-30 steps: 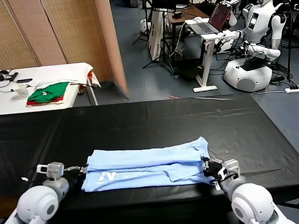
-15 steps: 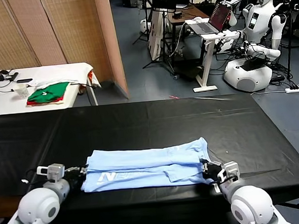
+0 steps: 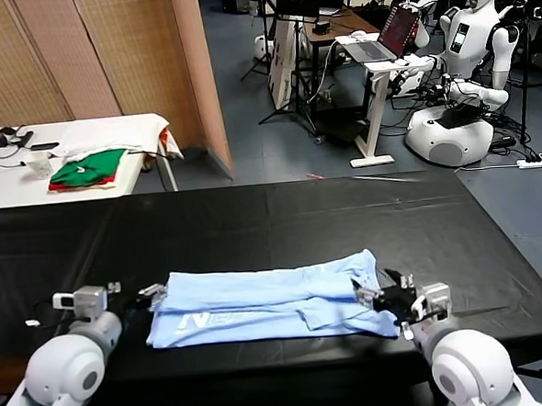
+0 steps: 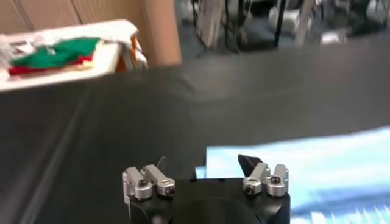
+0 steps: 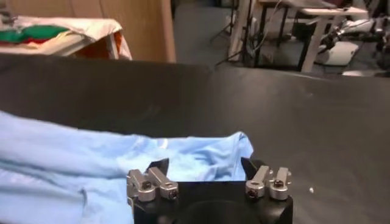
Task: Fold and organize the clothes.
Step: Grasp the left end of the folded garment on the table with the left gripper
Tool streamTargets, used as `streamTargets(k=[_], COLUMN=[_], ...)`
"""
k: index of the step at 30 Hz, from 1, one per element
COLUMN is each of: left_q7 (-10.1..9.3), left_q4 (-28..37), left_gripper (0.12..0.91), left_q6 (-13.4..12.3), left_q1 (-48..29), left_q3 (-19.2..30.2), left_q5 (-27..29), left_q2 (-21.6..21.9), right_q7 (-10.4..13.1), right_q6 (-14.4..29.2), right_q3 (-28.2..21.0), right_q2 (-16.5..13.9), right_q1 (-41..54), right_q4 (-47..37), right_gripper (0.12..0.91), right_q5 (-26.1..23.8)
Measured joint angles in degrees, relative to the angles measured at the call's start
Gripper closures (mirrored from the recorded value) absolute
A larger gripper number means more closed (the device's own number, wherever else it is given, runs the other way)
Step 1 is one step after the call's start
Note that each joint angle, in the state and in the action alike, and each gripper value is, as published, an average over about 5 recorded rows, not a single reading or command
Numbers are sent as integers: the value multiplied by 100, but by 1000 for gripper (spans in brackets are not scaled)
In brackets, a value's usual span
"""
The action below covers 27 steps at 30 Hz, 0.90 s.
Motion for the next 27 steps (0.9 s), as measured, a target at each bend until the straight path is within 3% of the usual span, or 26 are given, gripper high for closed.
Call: streamTargets(k=[14, 17, 21, 24, 27], left_q7=[236, 263, 325, 393, 434], left_q4=[893, 994, 1075, 1096, 1113], left_gripper=[123, 127, 171, 290, 466], left_q6=[108, 108, 105, 92, 80], left_q1=[-552, -575, -592, -596, -605], left_q3=[387, 413, 421, 427, 442], left_q5=[-120, -112, -97, -88, -128], left_q2=[-414, -427, -428, -443, -485], right_q7=[-146, -175, -183, -183, -173], right_q6=[244, 263, 269, 275, 296], right_q3=[-208, -238, -254, -254, -250], right_q2=[268, 290, 315, 338, 373], right_q1=[374, 430, 454, 446, 431], right_q4=[-667, -771, -861, -887, -893], right_gripper=[133, 245, 503, 677, 785], right_q5=[-281, -329, -358, -366, -387])
